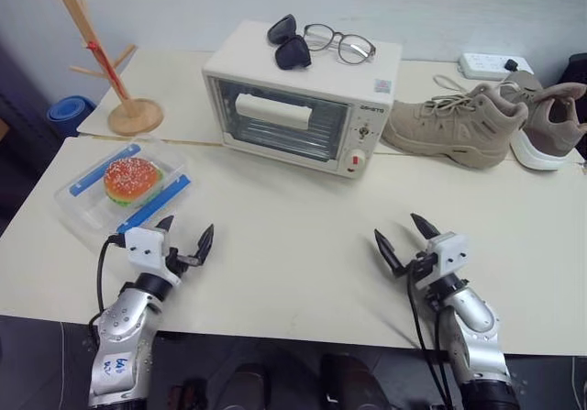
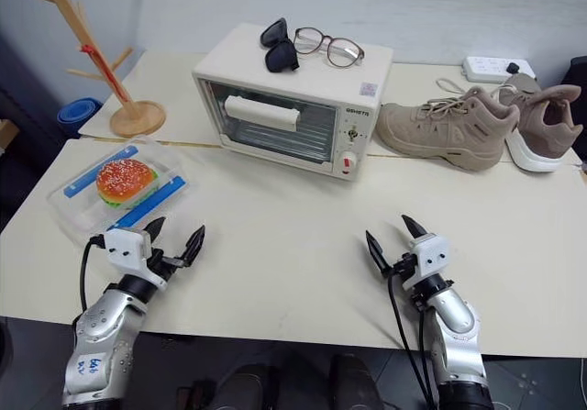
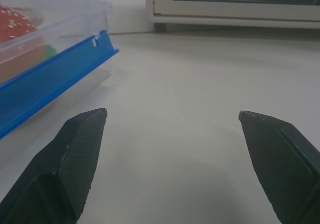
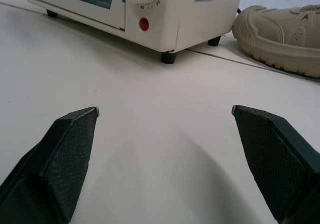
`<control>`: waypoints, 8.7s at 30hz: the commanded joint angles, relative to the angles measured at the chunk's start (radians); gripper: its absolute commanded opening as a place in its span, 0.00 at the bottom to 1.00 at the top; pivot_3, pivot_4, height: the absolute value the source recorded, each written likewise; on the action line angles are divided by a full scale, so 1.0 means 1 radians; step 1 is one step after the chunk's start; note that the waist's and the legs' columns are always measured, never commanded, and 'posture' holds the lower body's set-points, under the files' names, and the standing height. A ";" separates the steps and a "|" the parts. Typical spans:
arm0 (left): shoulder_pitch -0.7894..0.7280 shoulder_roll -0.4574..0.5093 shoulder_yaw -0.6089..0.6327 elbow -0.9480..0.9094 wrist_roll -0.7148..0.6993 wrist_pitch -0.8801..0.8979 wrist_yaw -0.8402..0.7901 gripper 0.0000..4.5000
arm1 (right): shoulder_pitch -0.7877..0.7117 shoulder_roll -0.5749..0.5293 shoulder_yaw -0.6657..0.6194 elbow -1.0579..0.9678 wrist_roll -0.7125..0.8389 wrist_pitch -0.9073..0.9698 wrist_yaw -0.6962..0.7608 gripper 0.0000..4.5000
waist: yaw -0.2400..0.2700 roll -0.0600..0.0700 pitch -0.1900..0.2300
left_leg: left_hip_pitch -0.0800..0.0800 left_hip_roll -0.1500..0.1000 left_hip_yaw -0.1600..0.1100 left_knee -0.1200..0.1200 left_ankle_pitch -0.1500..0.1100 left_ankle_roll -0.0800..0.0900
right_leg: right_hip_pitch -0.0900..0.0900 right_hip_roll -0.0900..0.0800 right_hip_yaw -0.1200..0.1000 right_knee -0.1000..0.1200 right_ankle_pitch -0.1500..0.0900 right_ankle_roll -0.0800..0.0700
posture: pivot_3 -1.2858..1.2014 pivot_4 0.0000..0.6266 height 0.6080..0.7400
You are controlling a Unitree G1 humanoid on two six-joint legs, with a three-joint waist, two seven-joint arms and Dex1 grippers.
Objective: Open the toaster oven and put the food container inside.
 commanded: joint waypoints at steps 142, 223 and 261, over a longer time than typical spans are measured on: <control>-0.296 0.212 0.024 0.169 -0.190 0.152 -0.354 0.09 | -0.001 -0.379 -0.021 -0.442 0.353 0.421 0.471 1.00 | 0.003 -0.005 0.002 | -0.015 0.010 0.031 0.014 -0.006 0.002 | -0.032 0.011 0.030 0.020 0.002 -0.001 | 0.52 0.24 1.00; -1.176 0.484 -0.207 0.645 -0.300 0.923 -0.169 0.44 | 0.020 -0.261 0.071 -0.572 0.281 0.387 0.354 1.00 | 0.003 -0.011 0.004 | -0.015 0.017 0.039 0.019 -0.010 -0.007 | -0.035 0.021 0.031 0.024 0.001 -0.003 | 0.52 0.24 1.00; -0.848 0.236 -0.068 0.727 -0.079 0.038 -0.344 0.00 | -0.771 0.159 0.323 0.267 -0.154 0.353 -0.103 0.00 | -0.028 -0.013 0.003 | -0.019 0.016 0.042 0.019 -0.011 -0.006 | -0.047 0.022 0.039 0.031 0.002 -0.002 | 0.52 0.24 1.00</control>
